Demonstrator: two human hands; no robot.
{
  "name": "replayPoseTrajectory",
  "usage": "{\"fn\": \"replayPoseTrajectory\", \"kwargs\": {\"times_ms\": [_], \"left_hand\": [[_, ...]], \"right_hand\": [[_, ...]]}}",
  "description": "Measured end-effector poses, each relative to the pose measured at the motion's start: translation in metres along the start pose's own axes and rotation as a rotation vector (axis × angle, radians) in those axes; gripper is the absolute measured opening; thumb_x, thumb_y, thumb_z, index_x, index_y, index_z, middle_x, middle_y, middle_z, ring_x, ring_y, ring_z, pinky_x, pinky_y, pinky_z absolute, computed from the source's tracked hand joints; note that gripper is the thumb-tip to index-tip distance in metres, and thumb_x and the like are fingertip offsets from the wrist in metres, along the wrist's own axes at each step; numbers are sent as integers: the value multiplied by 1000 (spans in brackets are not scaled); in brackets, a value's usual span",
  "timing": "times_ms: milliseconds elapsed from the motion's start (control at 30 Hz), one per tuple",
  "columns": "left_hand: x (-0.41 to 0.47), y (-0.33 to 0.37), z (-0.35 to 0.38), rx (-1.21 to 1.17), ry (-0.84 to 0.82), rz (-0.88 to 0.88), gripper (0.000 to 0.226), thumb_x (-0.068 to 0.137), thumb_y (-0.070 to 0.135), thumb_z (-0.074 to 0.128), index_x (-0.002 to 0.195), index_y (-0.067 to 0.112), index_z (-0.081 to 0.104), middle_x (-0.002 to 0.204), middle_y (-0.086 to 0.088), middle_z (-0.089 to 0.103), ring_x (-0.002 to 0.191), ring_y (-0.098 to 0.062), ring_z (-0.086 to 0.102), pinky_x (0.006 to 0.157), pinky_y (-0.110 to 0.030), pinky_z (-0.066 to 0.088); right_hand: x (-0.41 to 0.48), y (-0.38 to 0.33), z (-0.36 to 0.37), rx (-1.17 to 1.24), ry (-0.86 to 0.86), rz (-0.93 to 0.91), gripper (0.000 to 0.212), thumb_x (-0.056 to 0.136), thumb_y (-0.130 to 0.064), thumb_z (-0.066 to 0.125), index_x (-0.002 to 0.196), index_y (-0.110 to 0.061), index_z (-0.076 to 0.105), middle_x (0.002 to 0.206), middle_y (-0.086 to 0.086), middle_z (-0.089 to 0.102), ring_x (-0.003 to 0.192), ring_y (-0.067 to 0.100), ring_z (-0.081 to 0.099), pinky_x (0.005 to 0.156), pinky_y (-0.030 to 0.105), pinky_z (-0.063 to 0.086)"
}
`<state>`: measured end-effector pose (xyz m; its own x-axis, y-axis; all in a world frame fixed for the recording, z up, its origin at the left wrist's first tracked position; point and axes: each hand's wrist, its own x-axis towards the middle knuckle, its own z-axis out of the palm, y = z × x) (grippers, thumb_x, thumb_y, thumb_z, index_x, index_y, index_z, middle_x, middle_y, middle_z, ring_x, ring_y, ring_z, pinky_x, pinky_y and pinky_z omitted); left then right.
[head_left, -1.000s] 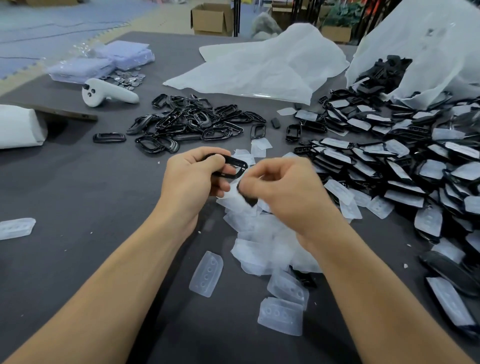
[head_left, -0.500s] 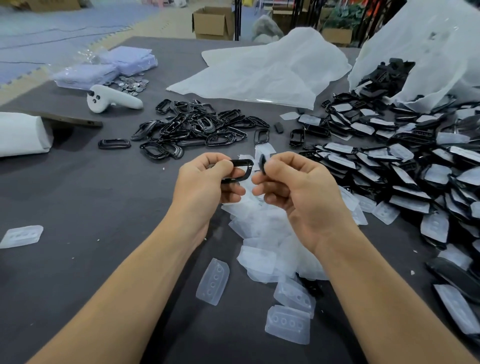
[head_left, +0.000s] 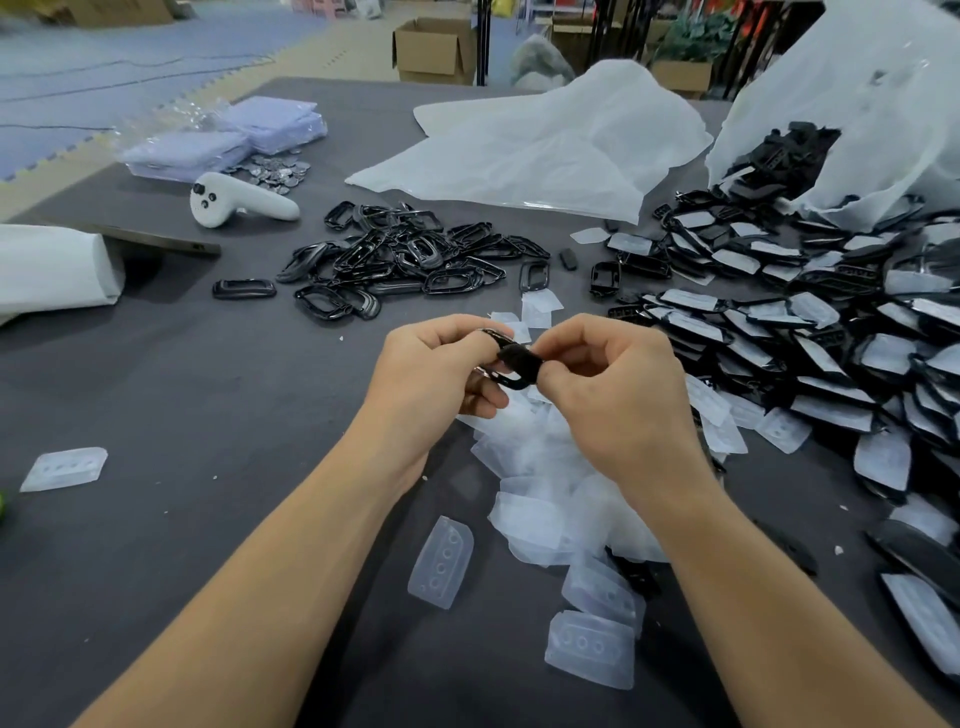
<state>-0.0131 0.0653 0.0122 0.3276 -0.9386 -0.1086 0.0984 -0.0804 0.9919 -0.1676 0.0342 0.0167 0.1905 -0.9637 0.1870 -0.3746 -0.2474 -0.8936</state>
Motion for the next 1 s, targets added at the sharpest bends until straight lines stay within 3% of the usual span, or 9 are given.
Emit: {"fn": "replayPoseTrajectory", "kwargs": {"times_ms": [267, 400, 533, 633, 733, 833, 900, 1000], "left_hand": [[-6, 3, 2, -77, -109, -39, 35, 102, 13, 49, 90, 15, 82, 84, -13, 78, 62, -20, 72, 58, -27, 59], [-8, 3, 4, -32, -135, -39, 29, 102, 13, 53, 97, 18, 82, 90, -8, 80, 71, -19, 75, 61, -24, 58], [-9, 4, 4, -35, -136, -51, 34, 103, 15, 52, 94, 21, 83, 94, -6, 81, 82, -16, 77, 62, -22, 58], [-8, 5, 3, -97, -136, -86, 35, 106, 17, 49, 94, 17, 83, 91, -10, 80, 80, -18, 77, 61, -23, 59], [-8, 5, 1, -202, -189, -146, 46, 109, 32, 44, 97, 10, 82, 97, -19, 79, 84, -26, 78, 62, -26, 61], [-5, 4, -3, -243, -231, -186, 57, 109, 45, 39, 101, 8, 82, 97, -18, 78, 80, -25, 78, 60, -25, 61], [-4, 3, -3, -210, -232, -168, 46, 105, 40, 50, 105, 6, 80, 97, -16, 77, 76, -22, 76, 61, -24, 60], [-5, 0, -4, -115, -243, -85, 18, 95, 11, 68, 108, 5, 78, 94, -13, 78, 74, -16, 75, 65, -20, 60]], "right_hand": [[-5, -3, 6, -66, 148, -84, 21, 86, -12, 74, 81, -32, 79, 69, -17, 72, 69, 3, 69, 60, 15, 52], [-6, -3, 5, -59, 213, -85, 14, 84, -18, 79, 77, -30, 76, 70, -22, 71, 66, 2, 69, 63, 23, 56], [-5, -2, 5, -6, 229, -80, 17, 85, -15, 79, 77, -29, 76, 67, -16, 71, 62, 7, 70, 63, 29, 59], [-5, -3, 5, -22, 208, -85, 15, 85, -15, 80, 78, -27, 78, 66, -14, 71, 61, 6, 69, 61, 26, 58], [-5, -4, 2, -62, 195, -126, 13, 82, -15, 82, 77, -26, 78, 65, -16, 71, 63, 4, 68, 60, 20, 55], [-6, -5, 1, -113, 192, -146, 11, 81, -18, 84, 76, -26, 78, 65, -15, 70, 67, 6, 68, 64, 26, 56], [-7, -6, 3, -125, 195, -158, 11, 81, -19, 84, 76, -26, 77, 64, -14, 69, 66, 7, 68, 63, 28, 56], [-10, -7, 5, -123, 213, -199, 12, 81, -17, 84, 76, -25, 76, 63, -15, 68, 63, 5, 68, 59, 25, 56]]}}
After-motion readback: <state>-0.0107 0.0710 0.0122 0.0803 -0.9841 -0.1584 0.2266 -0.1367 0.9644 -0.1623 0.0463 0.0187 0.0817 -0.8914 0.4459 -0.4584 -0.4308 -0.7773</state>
